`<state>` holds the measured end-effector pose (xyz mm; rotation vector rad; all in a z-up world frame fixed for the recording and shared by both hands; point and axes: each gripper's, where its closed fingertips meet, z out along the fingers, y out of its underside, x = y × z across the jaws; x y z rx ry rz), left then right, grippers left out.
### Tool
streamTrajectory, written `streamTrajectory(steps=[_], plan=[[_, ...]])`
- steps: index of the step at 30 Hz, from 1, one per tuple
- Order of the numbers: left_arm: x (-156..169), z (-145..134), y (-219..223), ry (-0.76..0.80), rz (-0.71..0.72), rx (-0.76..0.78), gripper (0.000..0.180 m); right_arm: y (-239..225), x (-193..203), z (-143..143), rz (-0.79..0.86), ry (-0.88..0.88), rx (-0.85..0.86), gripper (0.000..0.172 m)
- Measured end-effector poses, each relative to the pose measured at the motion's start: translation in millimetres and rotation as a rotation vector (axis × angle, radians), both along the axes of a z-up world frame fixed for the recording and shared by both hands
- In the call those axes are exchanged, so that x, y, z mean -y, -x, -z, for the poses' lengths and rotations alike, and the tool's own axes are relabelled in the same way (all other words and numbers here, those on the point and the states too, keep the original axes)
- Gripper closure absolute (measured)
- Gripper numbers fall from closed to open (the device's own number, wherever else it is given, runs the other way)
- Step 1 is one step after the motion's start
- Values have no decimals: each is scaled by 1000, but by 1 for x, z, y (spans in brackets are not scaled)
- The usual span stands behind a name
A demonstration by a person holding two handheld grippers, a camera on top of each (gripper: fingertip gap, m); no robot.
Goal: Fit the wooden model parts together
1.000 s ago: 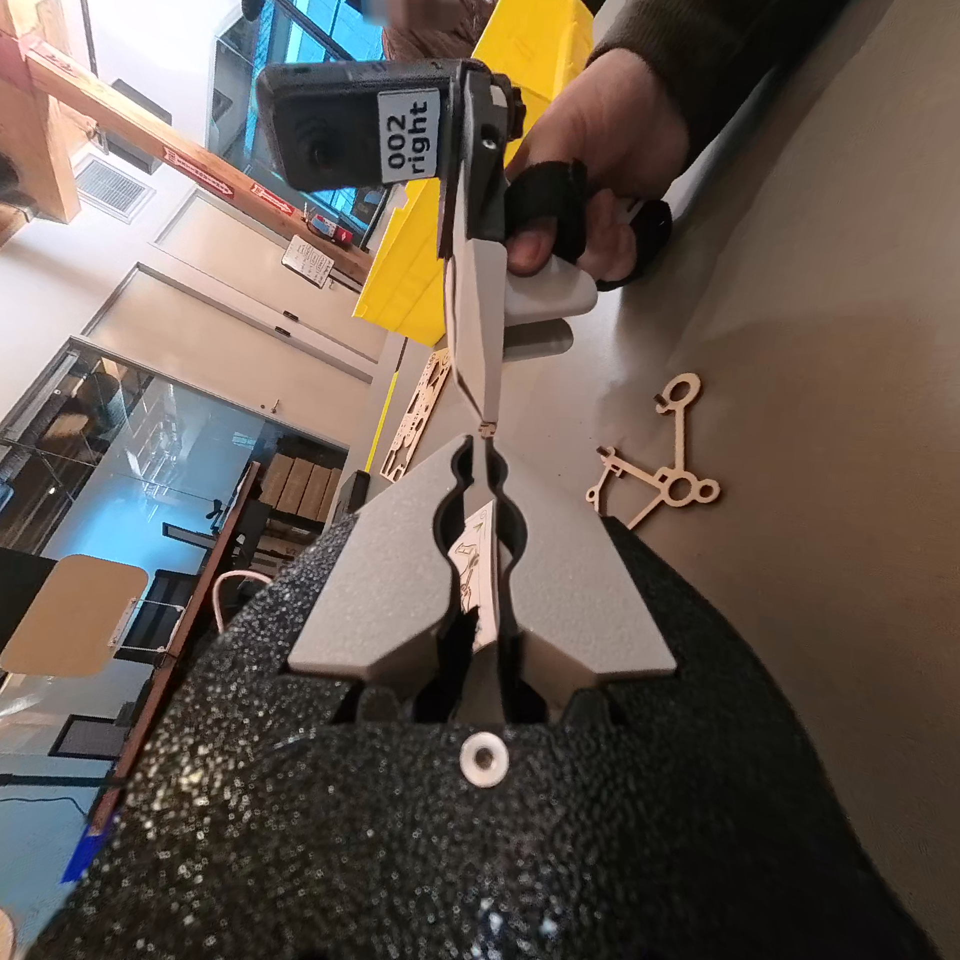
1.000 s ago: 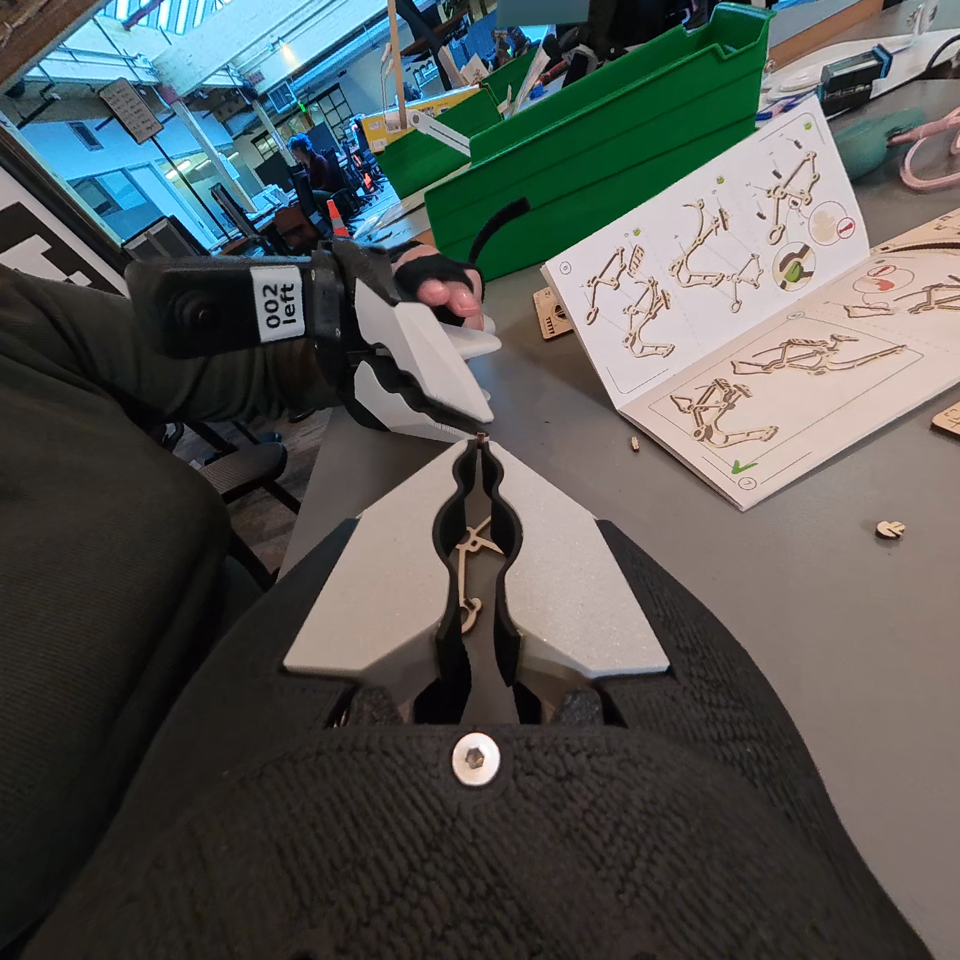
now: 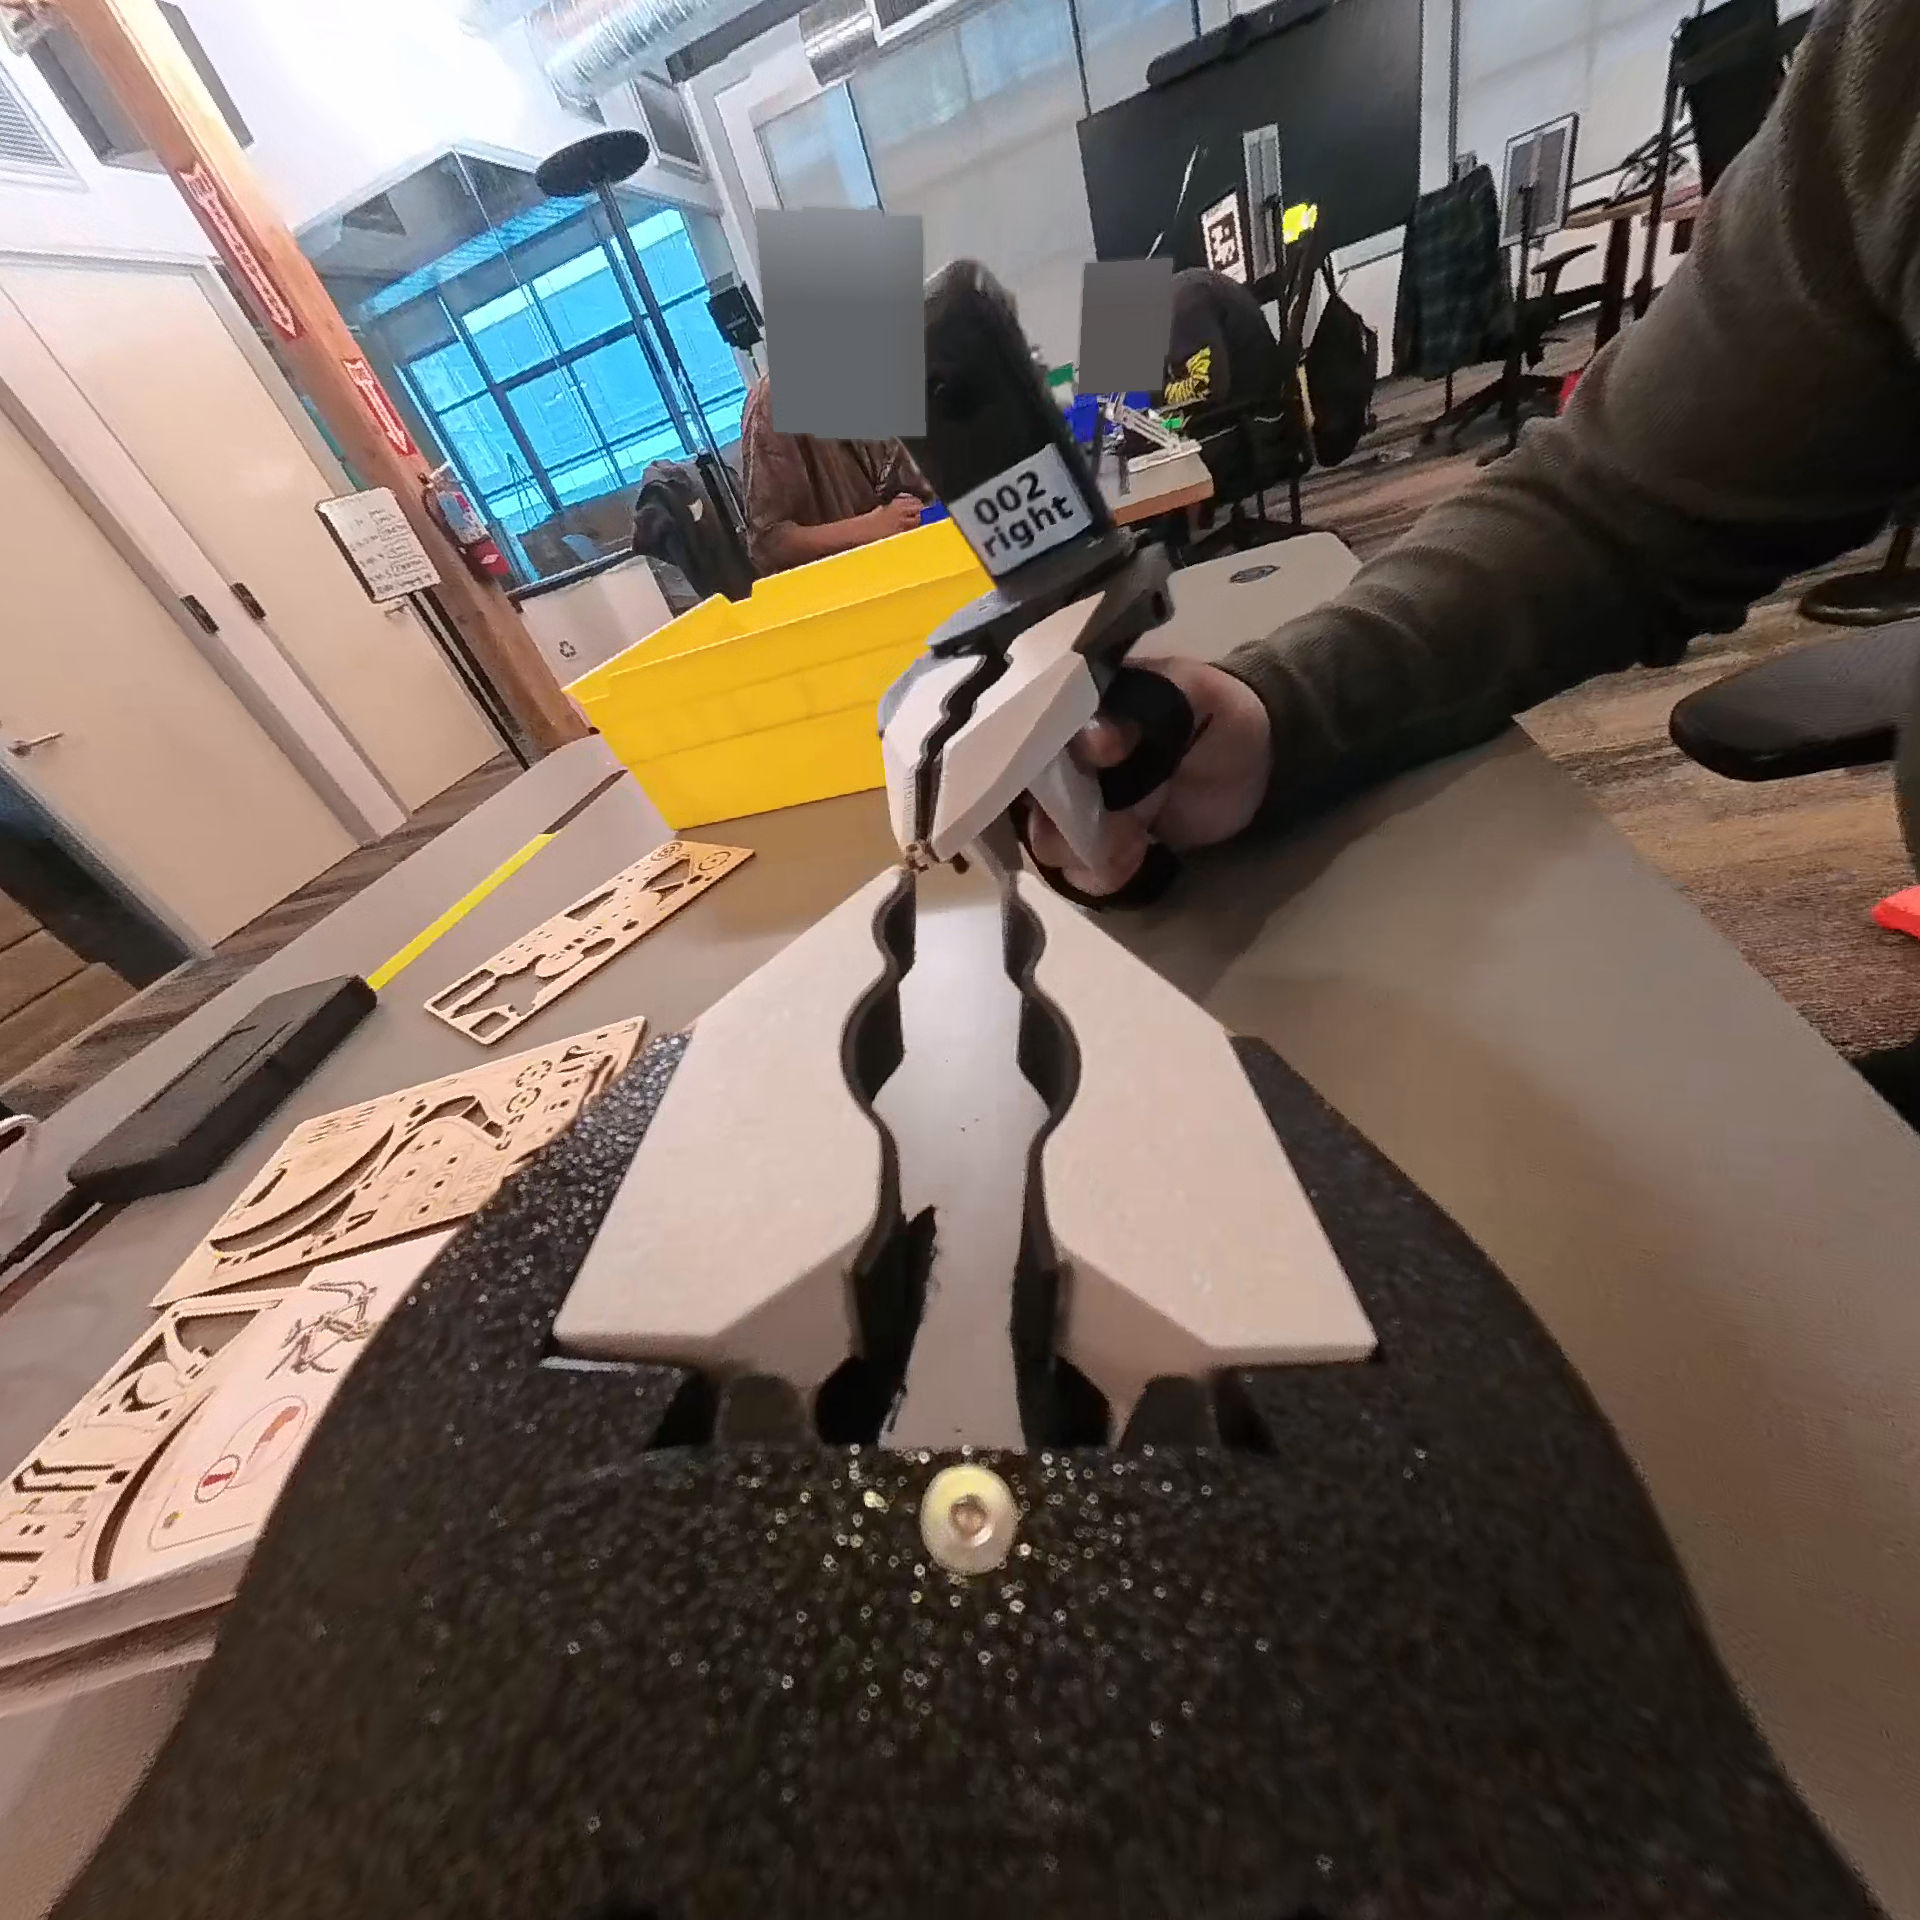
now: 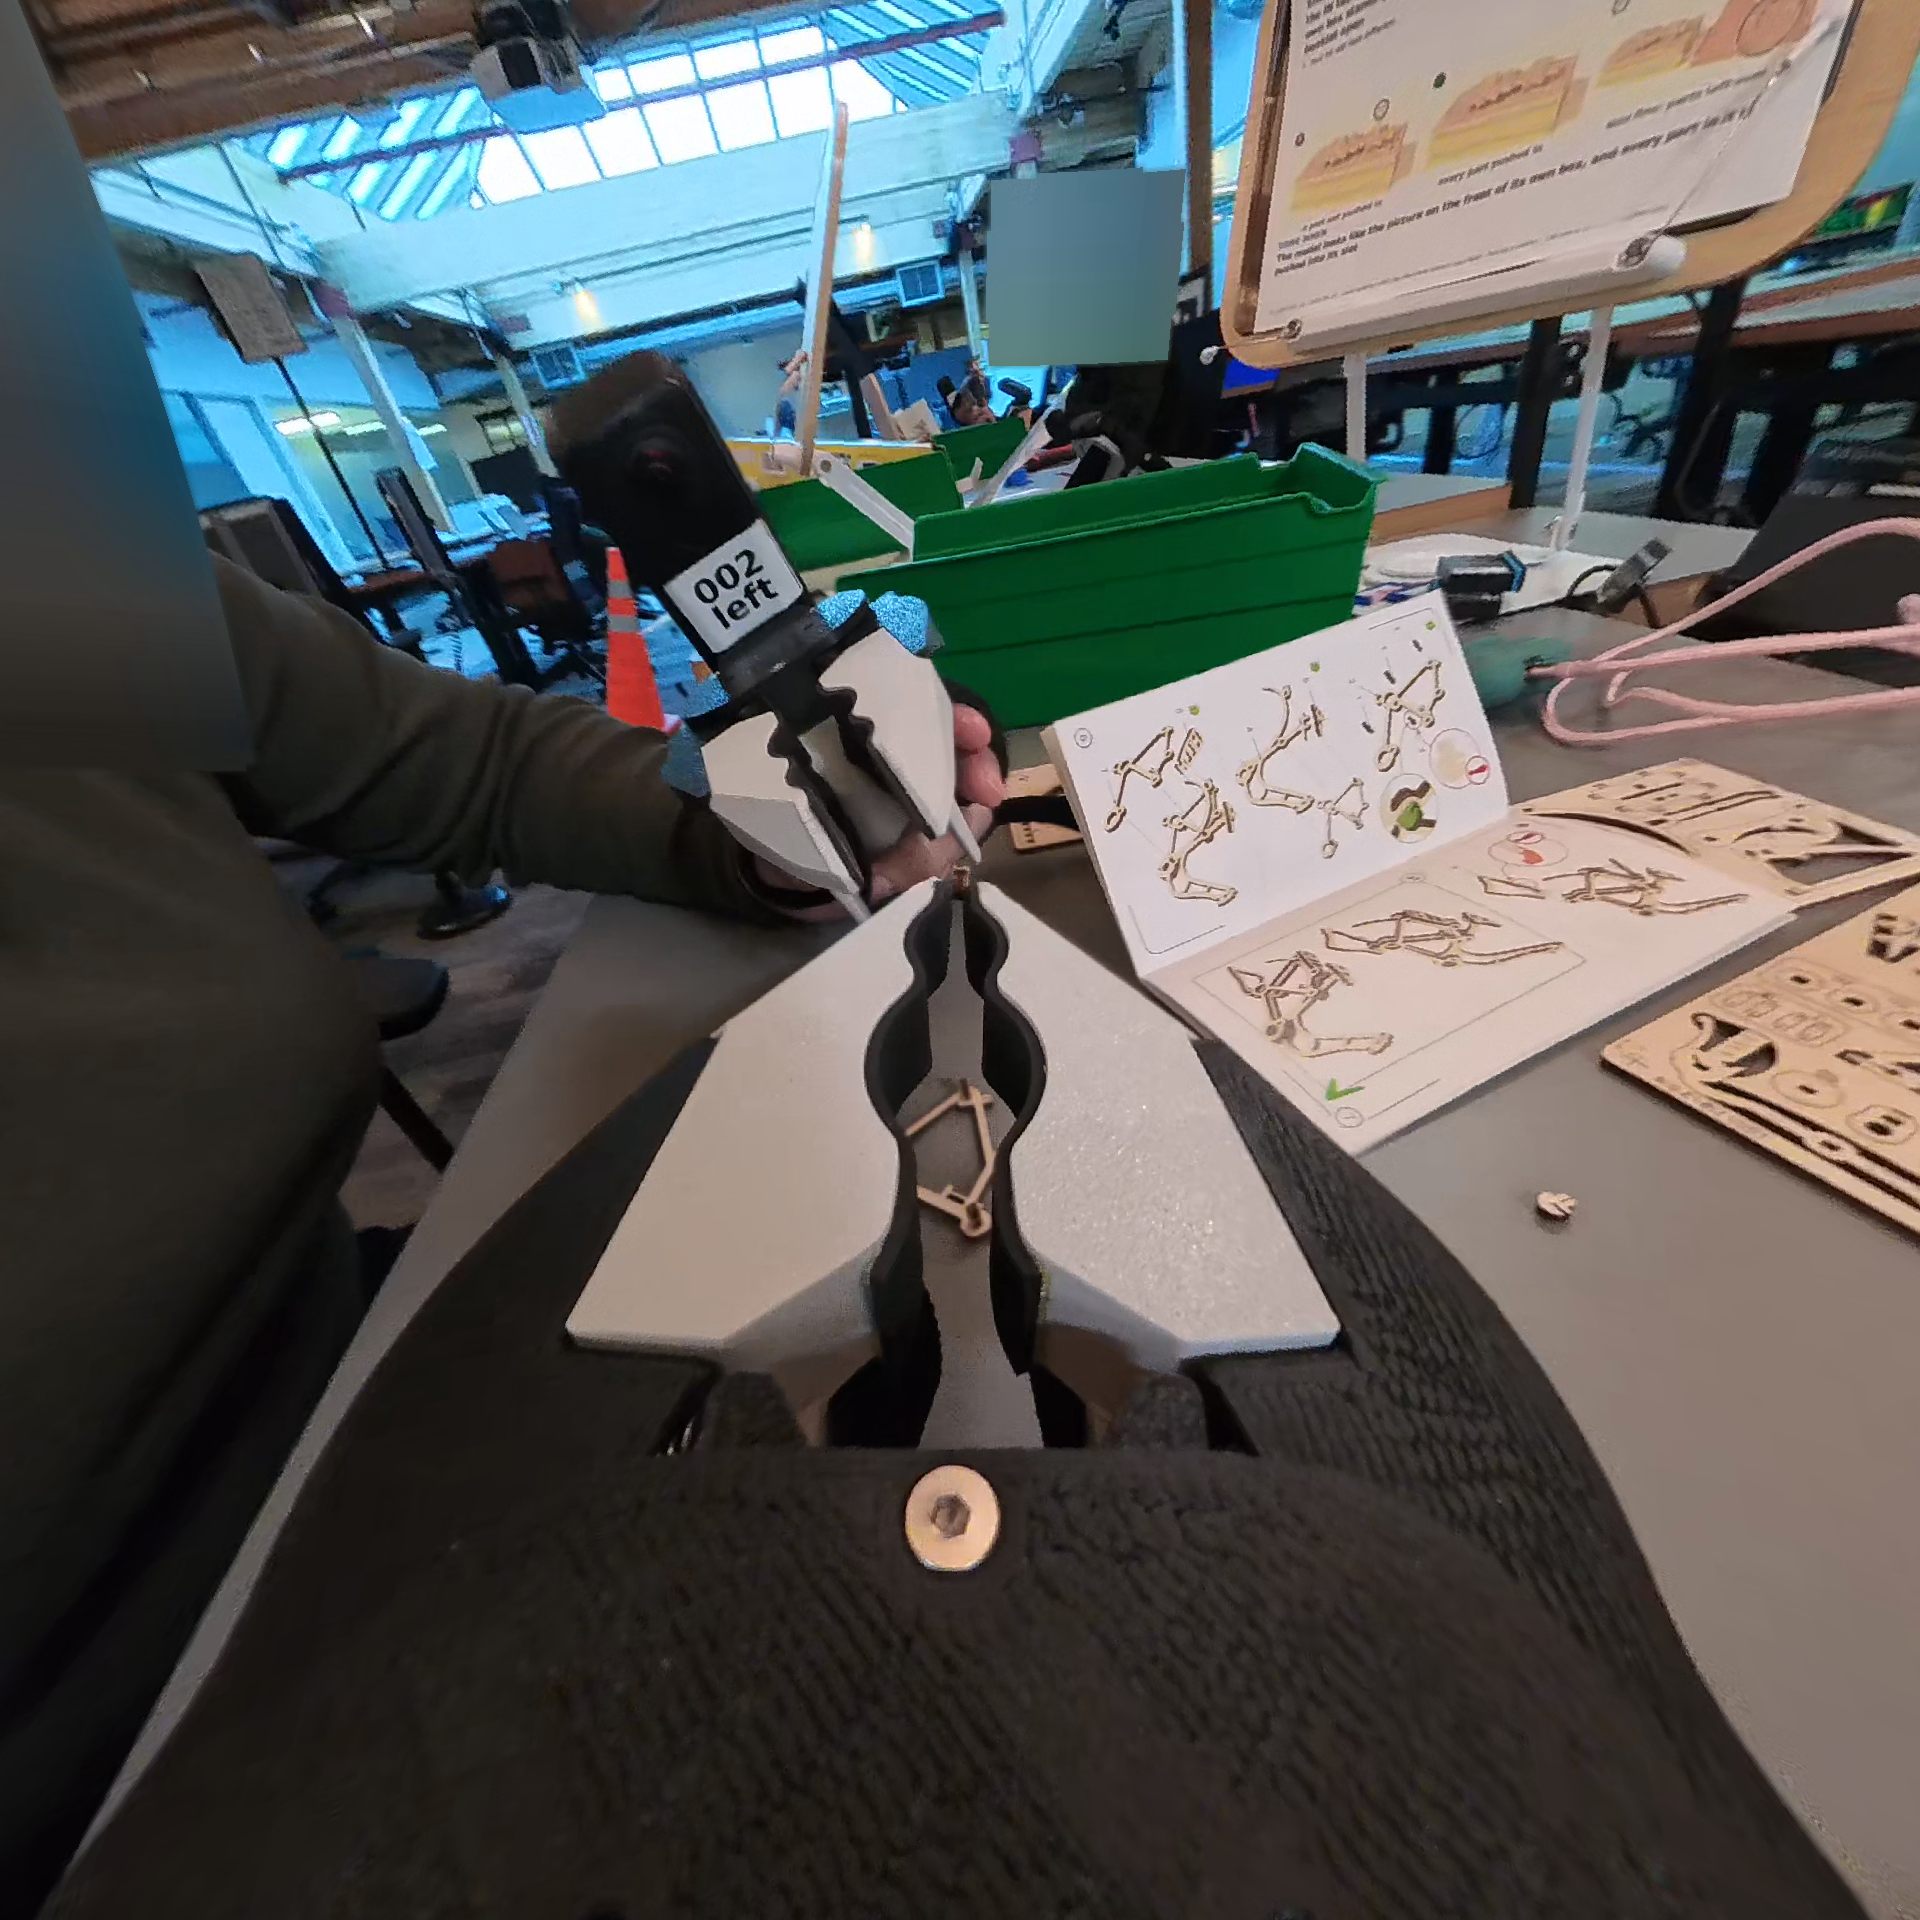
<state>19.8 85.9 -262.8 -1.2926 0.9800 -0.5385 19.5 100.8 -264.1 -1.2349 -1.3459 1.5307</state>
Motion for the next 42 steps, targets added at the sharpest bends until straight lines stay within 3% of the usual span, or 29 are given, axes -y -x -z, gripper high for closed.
streamTrajectory(steps=[8,28,42], plan=[[0,1,-1,-20,-21,-21,171,1,8,2,-68,73,22,172],[5,9,-7,130,92,17,179,2,22,9,-105,-55,56,172],[4,9,-7,91,78,0,180,2,21,8,-91,-83,53,172]])
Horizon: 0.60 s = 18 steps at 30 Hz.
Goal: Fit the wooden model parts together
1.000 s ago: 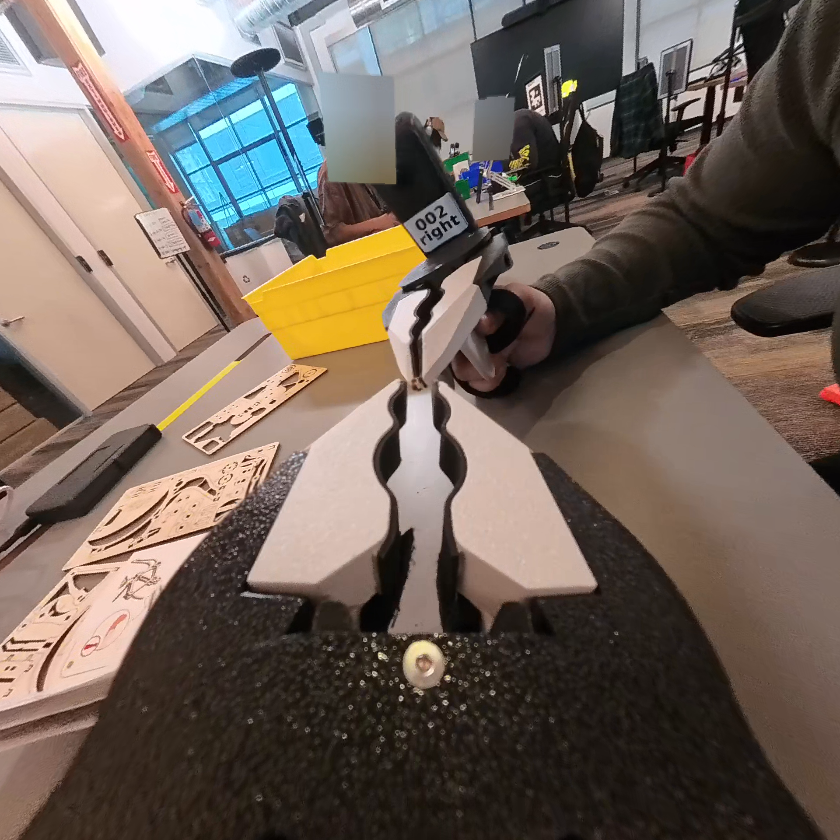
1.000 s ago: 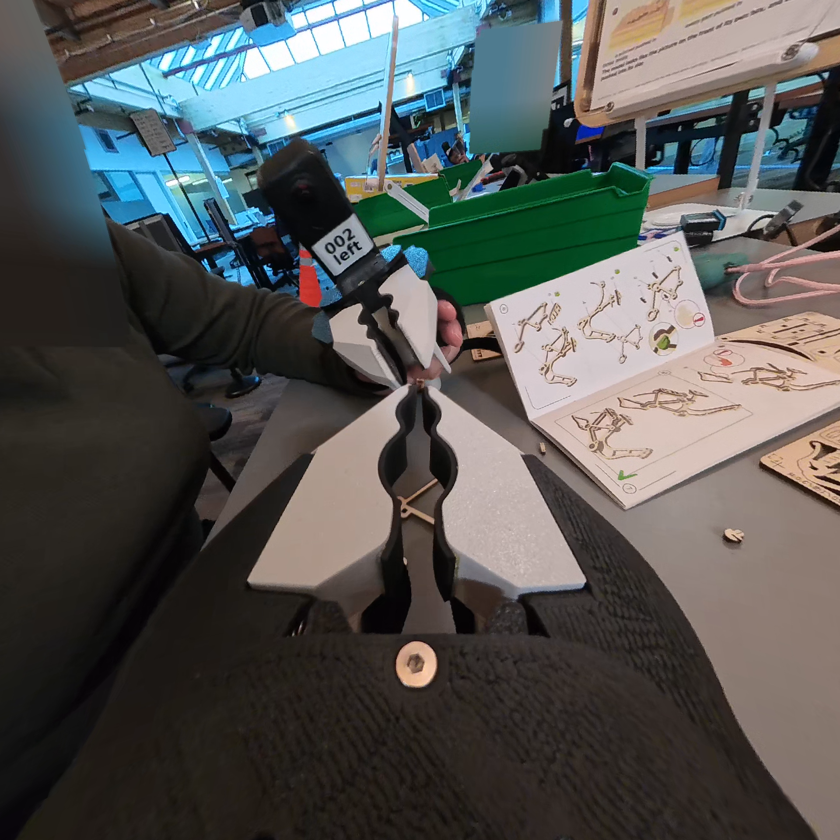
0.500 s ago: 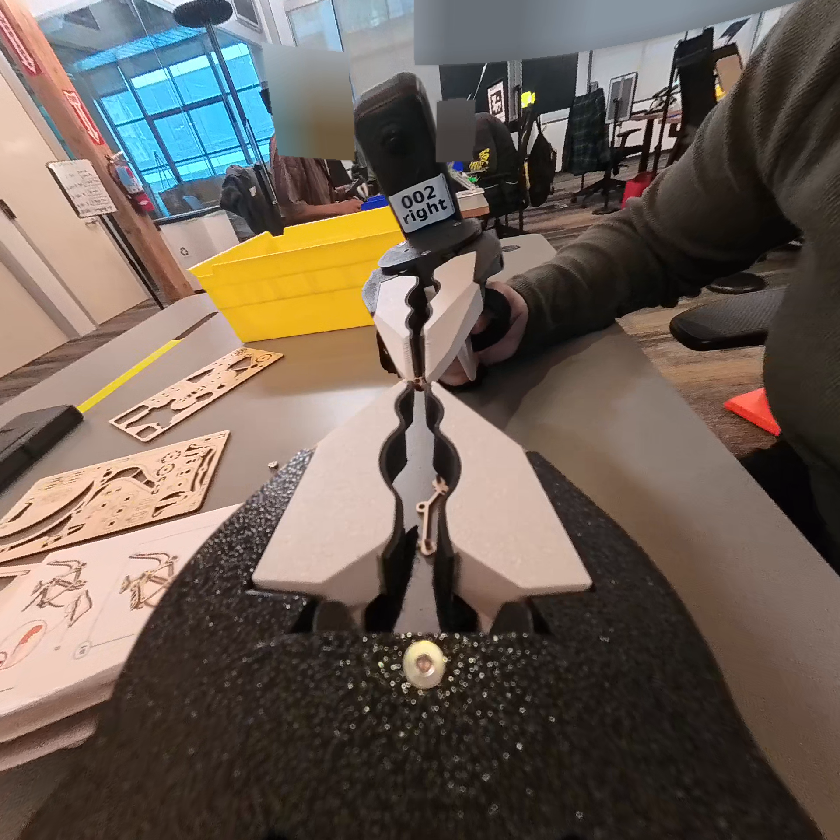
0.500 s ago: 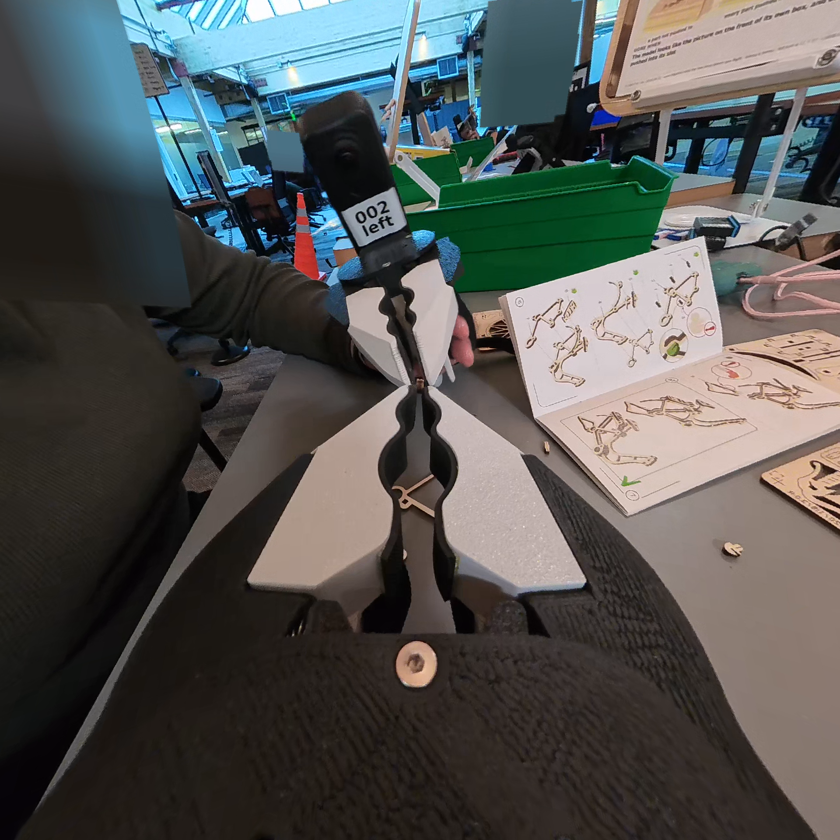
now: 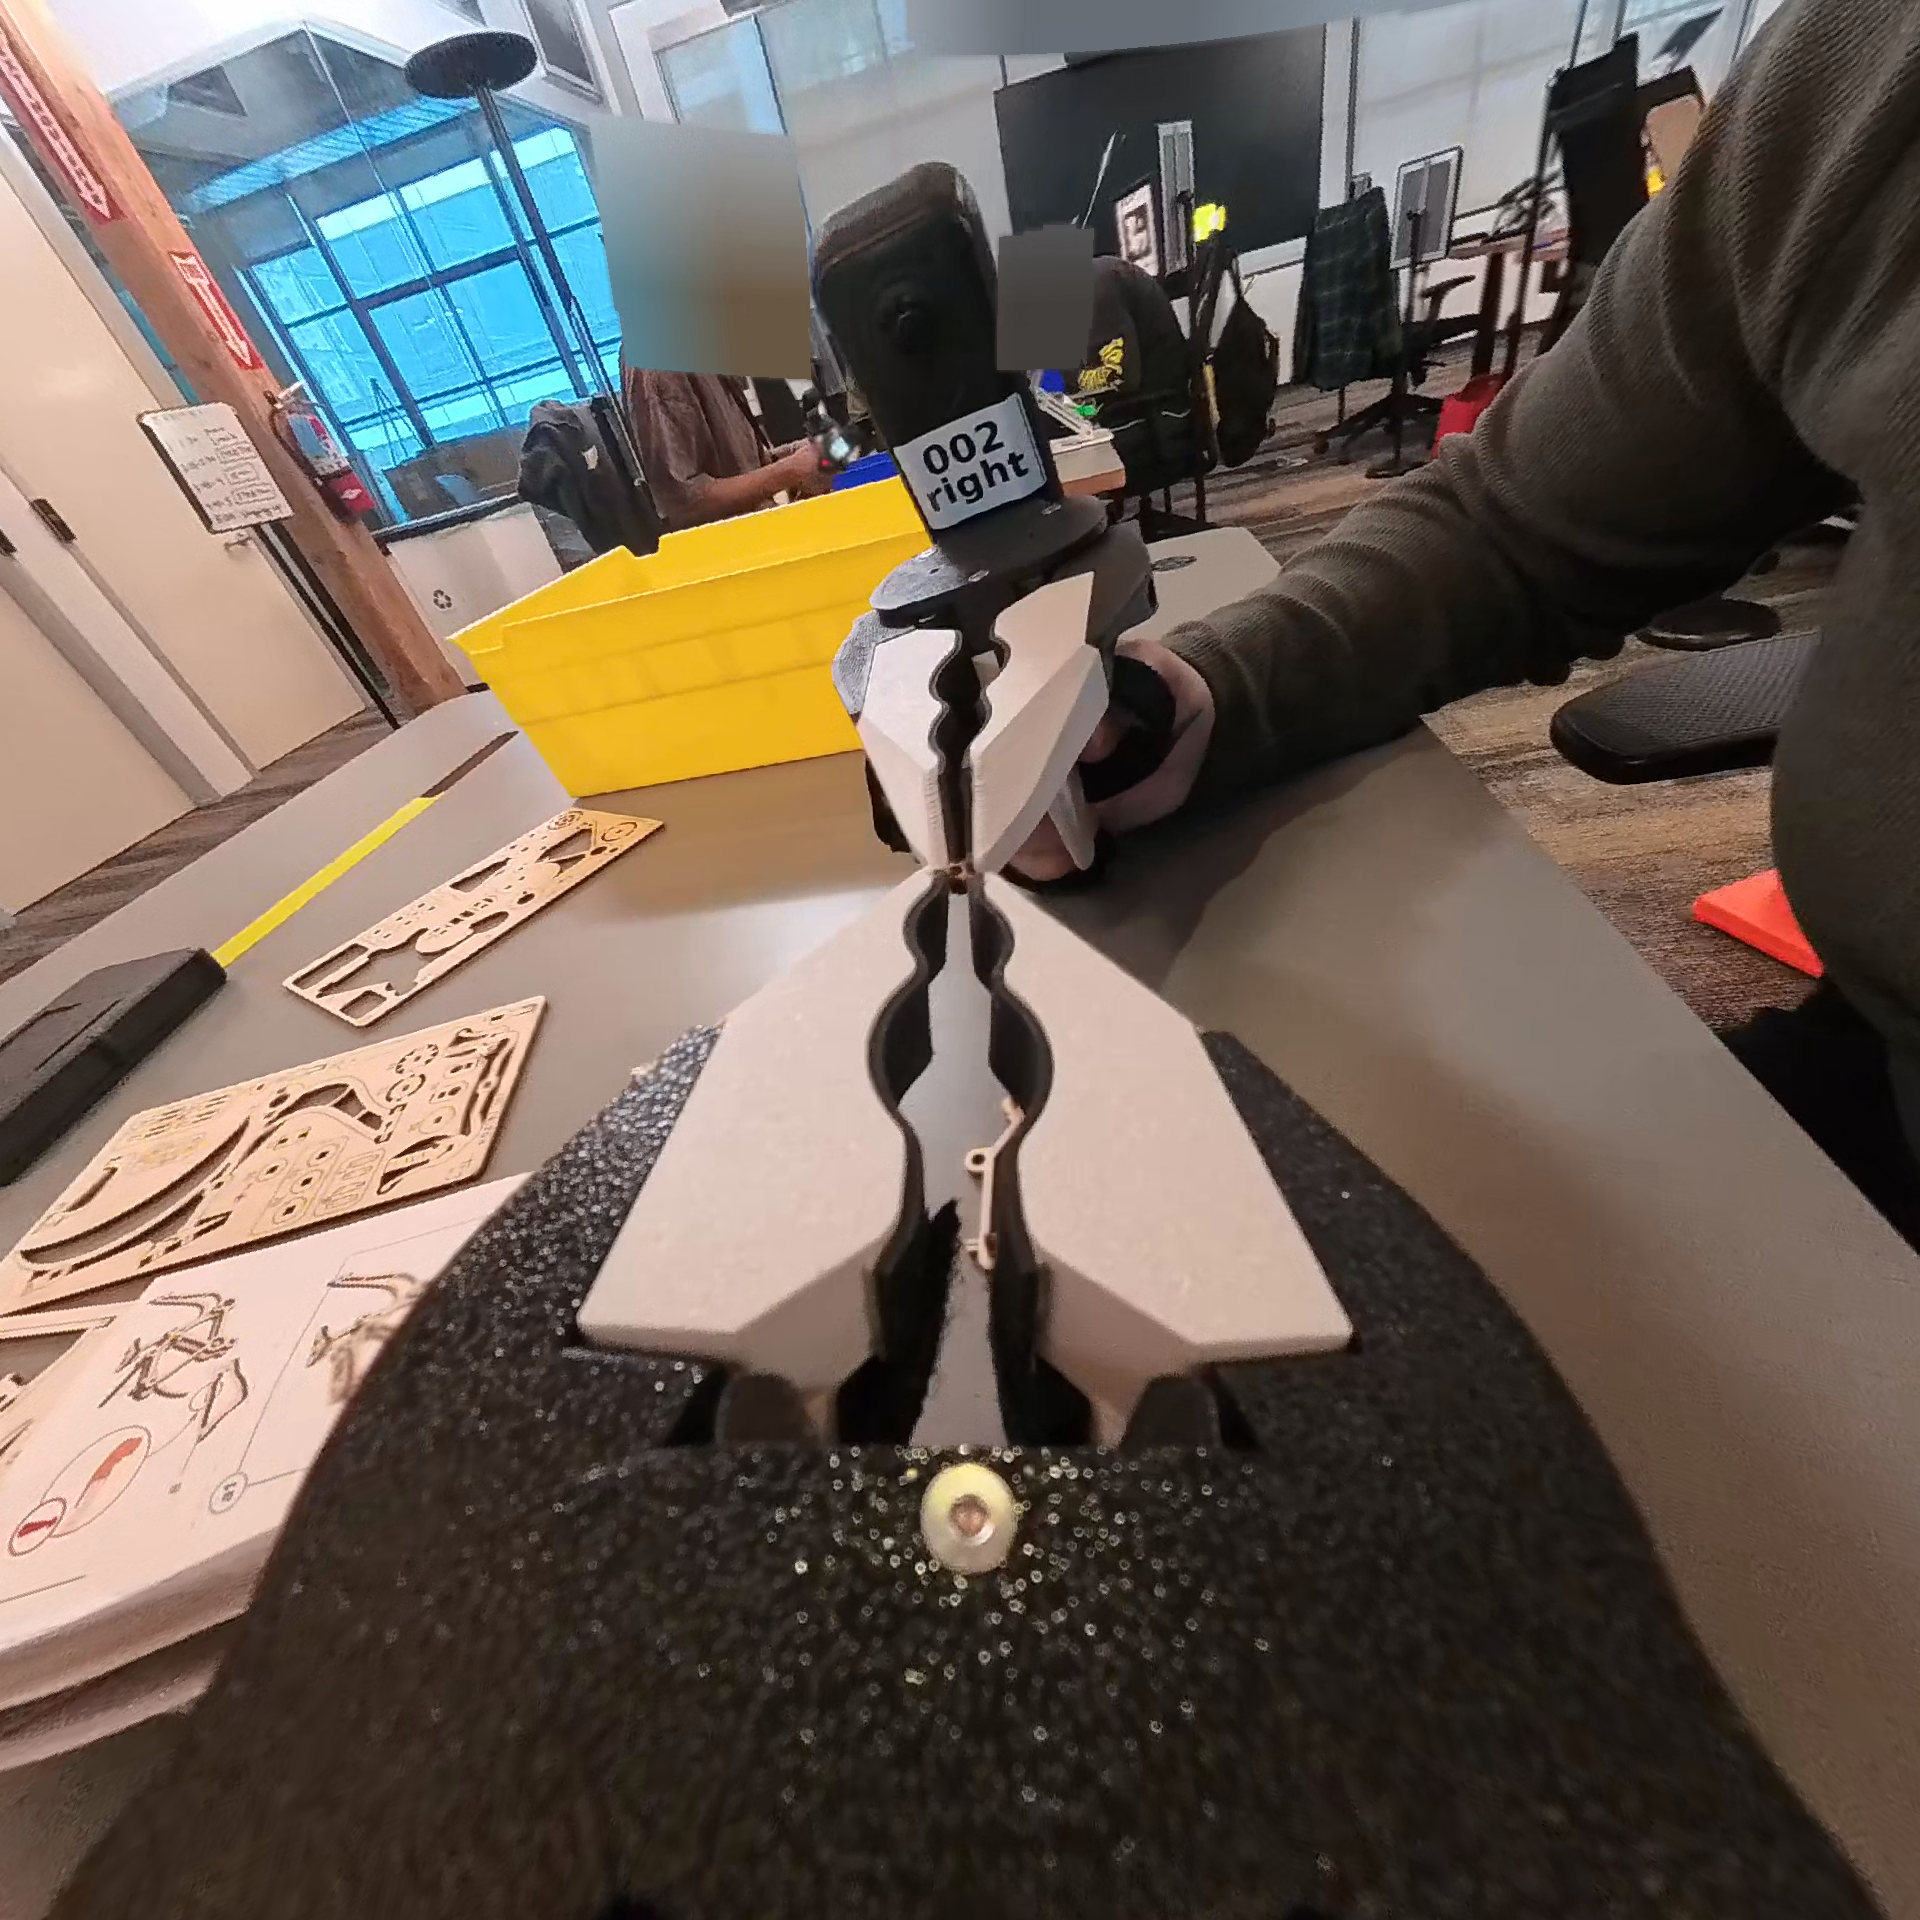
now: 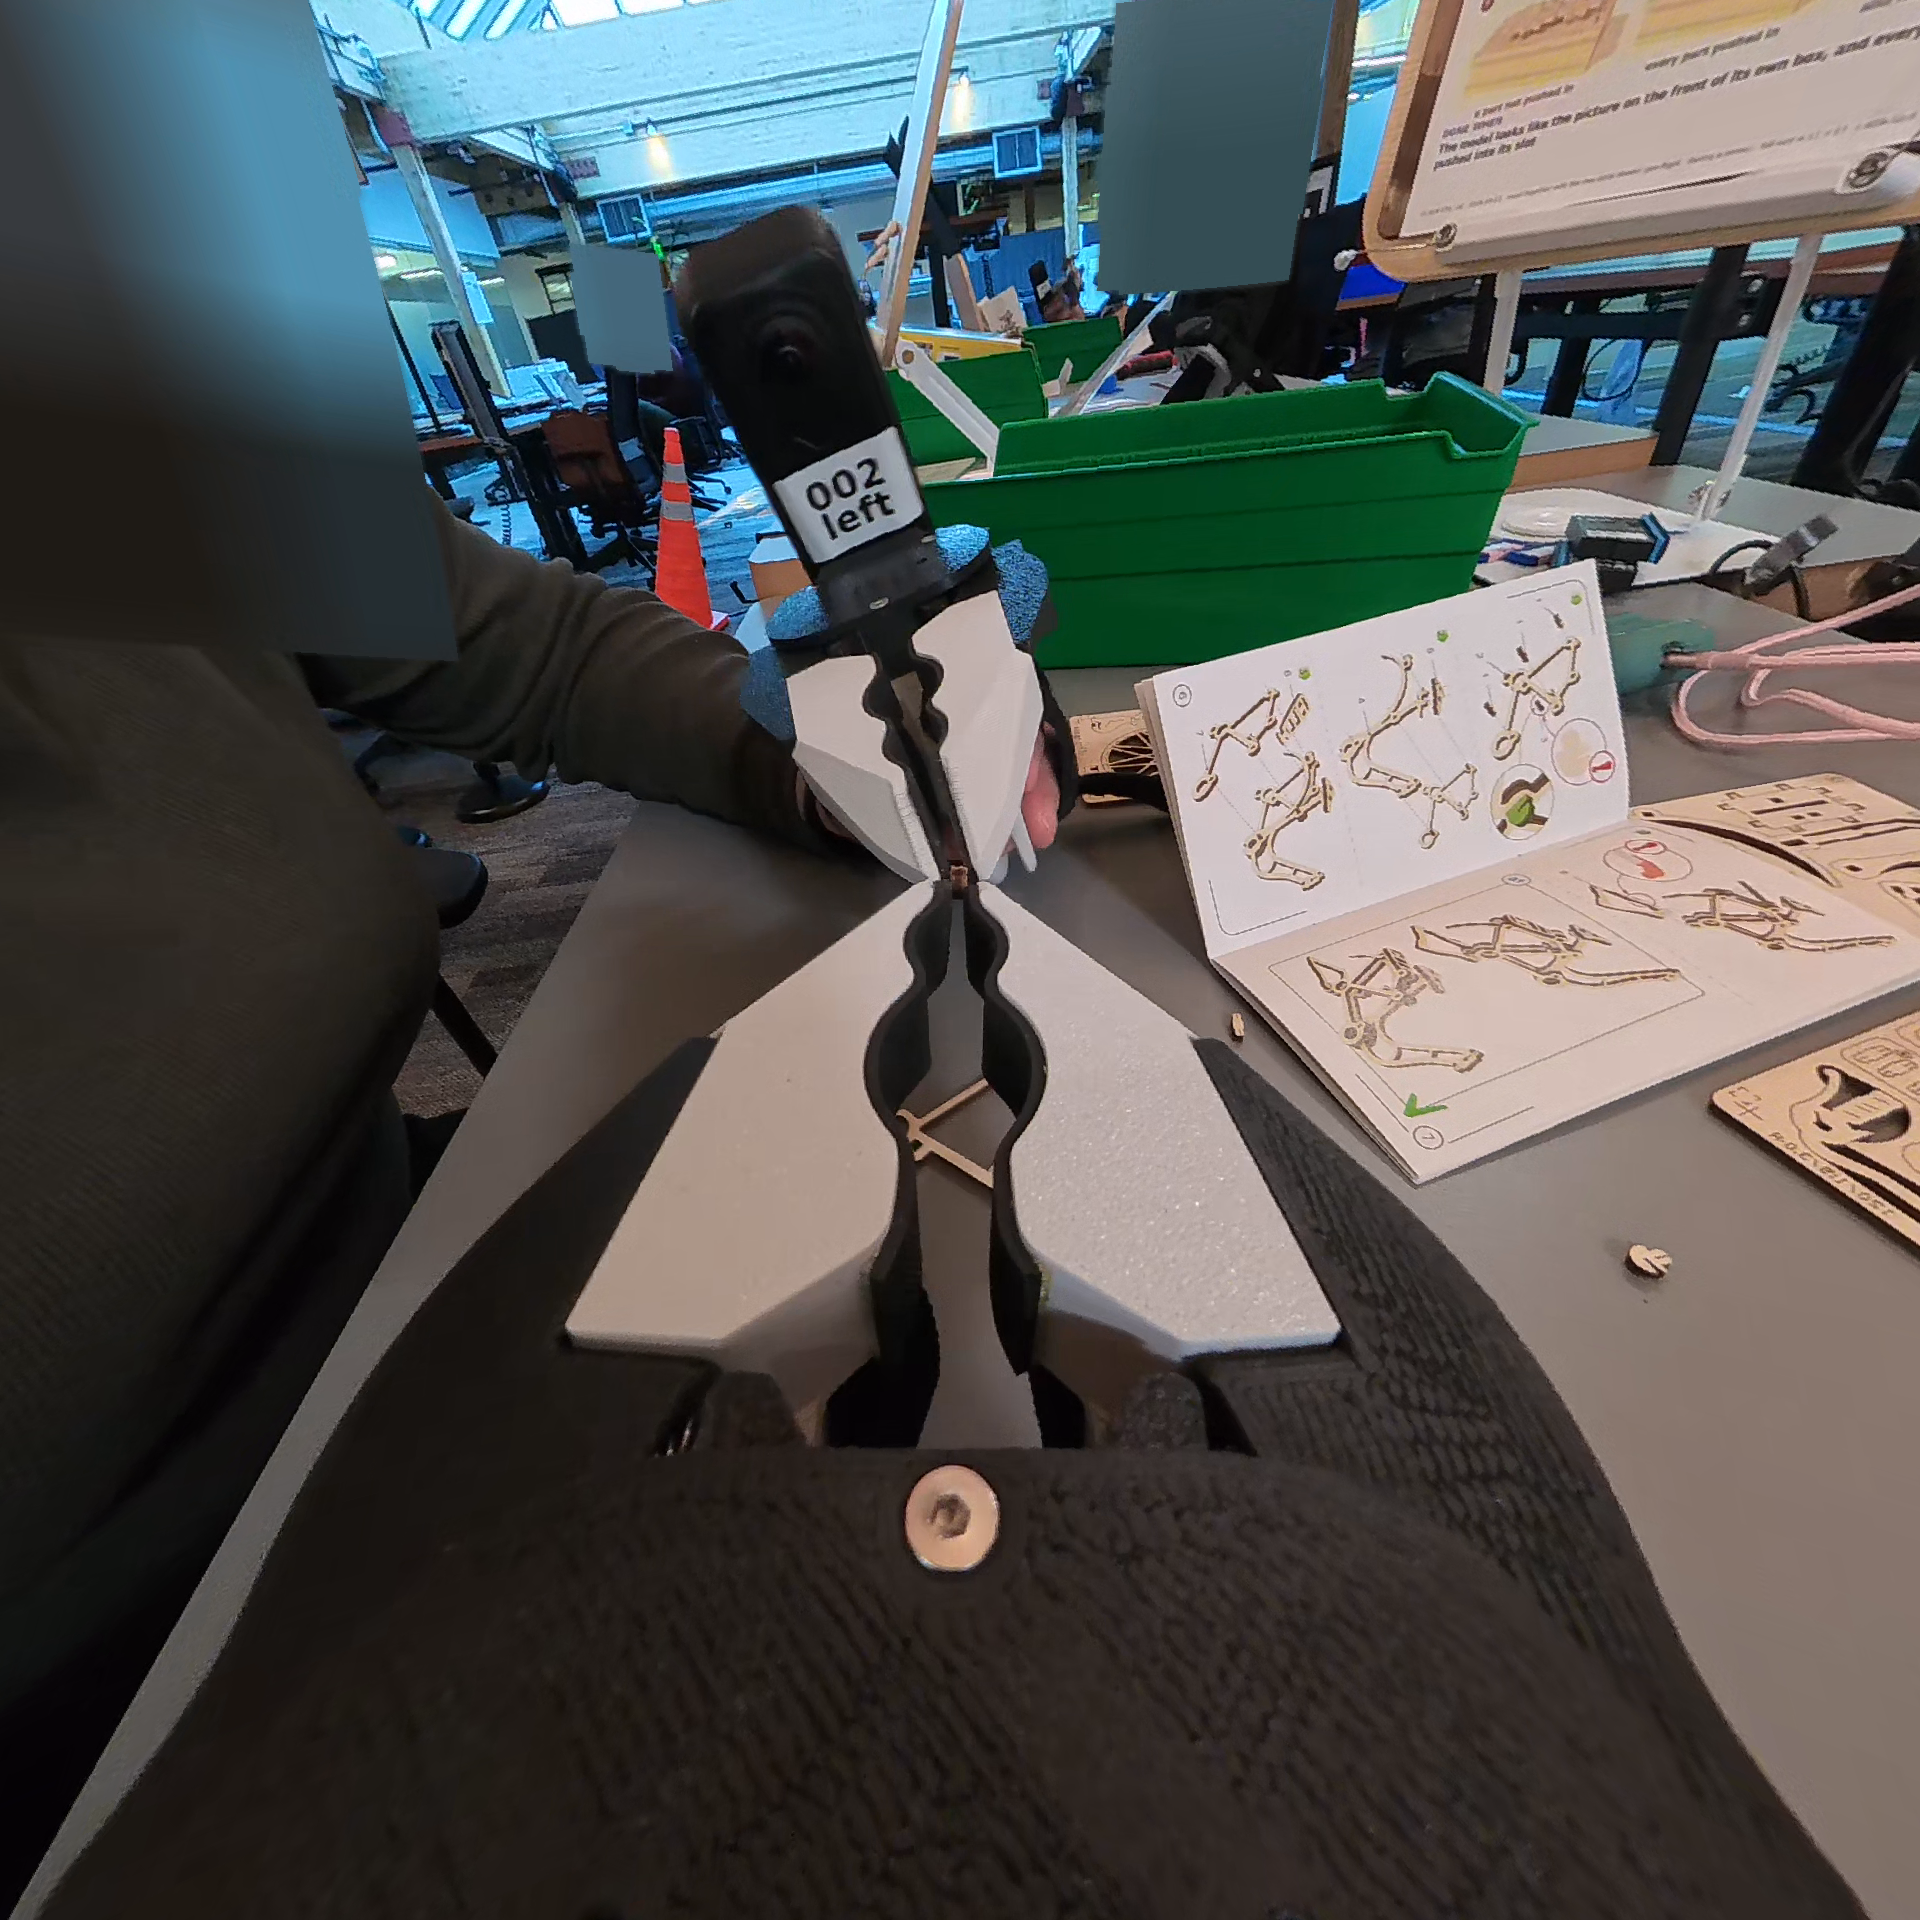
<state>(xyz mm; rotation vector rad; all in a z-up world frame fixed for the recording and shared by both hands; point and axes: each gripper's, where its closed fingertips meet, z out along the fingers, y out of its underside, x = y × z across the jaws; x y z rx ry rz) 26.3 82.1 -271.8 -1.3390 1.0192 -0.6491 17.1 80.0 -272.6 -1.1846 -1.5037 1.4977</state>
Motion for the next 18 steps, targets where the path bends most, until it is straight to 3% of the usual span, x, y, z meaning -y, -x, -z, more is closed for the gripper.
streamTrajectory(steps=[8,12,18], plan=[[-5,2,4,-93,-81,-76,180,1,-7,6,53,-102,22,172],[-11,-5,14,-158,-160,-82,180,-2,-19,22,95,-253,129,172],[-13,1,14,-97,-163,-93,180,-15,-43,51,174,-620,370,172]])
